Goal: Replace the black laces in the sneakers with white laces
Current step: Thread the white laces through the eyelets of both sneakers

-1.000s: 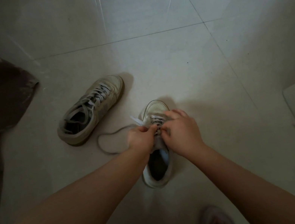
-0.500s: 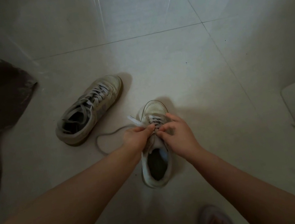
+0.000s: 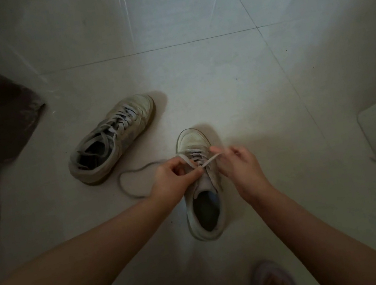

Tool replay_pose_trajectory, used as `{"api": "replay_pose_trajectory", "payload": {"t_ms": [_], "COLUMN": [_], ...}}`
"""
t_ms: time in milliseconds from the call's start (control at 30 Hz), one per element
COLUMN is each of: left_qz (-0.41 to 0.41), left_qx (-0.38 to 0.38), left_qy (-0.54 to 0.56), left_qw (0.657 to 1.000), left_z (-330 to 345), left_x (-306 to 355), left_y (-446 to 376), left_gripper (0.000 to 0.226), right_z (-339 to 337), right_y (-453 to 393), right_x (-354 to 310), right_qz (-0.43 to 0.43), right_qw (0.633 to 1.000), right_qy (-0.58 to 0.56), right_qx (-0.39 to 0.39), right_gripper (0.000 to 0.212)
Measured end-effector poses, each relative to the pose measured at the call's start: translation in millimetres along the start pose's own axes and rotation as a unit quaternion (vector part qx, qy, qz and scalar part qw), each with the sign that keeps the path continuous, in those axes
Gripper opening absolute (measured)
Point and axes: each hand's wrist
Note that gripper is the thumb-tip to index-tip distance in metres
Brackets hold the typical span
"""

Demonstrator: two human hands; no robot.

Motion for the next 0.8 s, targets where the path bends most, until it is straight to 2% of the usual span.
{"api": "replay_pose_trajectory", "payload": {"t_ms": [33, 100, 133, 167, 200, 233, 267, 333, 367, 400, 433, 500, 567, 667, 733, 800], "left_qz": [0.016, 0.04, 0.049, 0.055, 0.055, 0.047, 0.033, -0.003, -0.019, -0.033, -0.055, -0.097, -0.122, -0.094, -0.069, -0.076], "left_qx": [0.005, 0.012, 0.015, 0.017, 0.017, 0.015, 0.013, 0.014, 0.018, 0.029, 0.041, 0.043, 0.003, -0.094, -0.128, -0.146], "left_qy": [-0.024, -0.081, -0.097, -0.099, -0.09, -0.072, -0.05, -0.018, -0.009, -0.002, -0.004, -0.023, 0.0, 0.021, 0.007, -0.013], "left_qw": [1.0, 0.996, 0.994, 0.993, 0.994, 0.996, 0.998, 1.0, 1.0, 0.999, 0.998, 0.994, 0.993, 0.991, 0.989, 0.986], "left_z": [1, 3, 3, 3, 4, 5, 7, 10, 10, 11, 9, 5, 0, -6, -9, -10], "left_x": [0, 0, 0, -1, -1, -2, -1, 4, 5, 6, 6, 6, 5, 3, 1, 3], "left_y": [0, 0, -1, -1, -2, -3, -4, -6, -9, -11, -14, -17, -17, -10, -6, -4], "left_gripper": [0.014, 0.017, 0.017, 0.016, 0.016, 0.017, 0.019, 0.023, 0.026, 0.032, 0.04, 0.063, 0.074, 0.067, 0.074, 0.074], "right_z": [-4, -17, -26, -34, -41, -45, -48, -49, -46, -42, -39, -35, -30, -17, -7, -2], "right_y": [-2, -7, -11, -15, -17, -15, -12, -6, -2, 1, 3, 6, 12, 21, 24, 20], "right_x": [-6, -22, -28, -33, -35, -37, -34, -25, -21, -20, -21, -27, -35, -39, -42, -47], "right_qz": [0.021, 0.041, 0.041, 0.037, 0.017, -0.018, -0.062, -0.124, -0.143, -0.162, -0.182, -0.185, -0.163, -0.142, -0.121, -0.087], "right_qw": [0.997, 0.972, 0.96, 0.962, 0.982, 0.999, 0.984, 0.872, 0.818, 0.793, 0.799, 0.863, 0.916, 0.943, 0.953, 0.974], "right_qy": [-0.079, -0.229, -0.272, -0.266, -0.18, -0.022, 0.167, 0.452, 0.528, 0.554, 0.537, 0.429, 0.32, 0.232, 0.196, 0.085], "right_qx": [0.01, 0.041, 0.053, 0.056, 0.047, 0.022, -0.021, -0.14, -0.178, -0.195, -0.202, -0.191, -0.178, -0.194, -0.199, -0.19], "right_gripper": [0.008, 0.021, 0.027, 0.03, 0.031, 0.029, 0.026, 0.022, 0.024, 0.025, 0.026, 0.028, 0.028, 0.027, 0.029, 0.037]}}
Point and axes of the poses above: each hand's wrist, its own y-axis away from the middle knuckle, its own z-axis out of the palm, x = y × z, and after that the axes turned 8 degrees about -y, right-handed
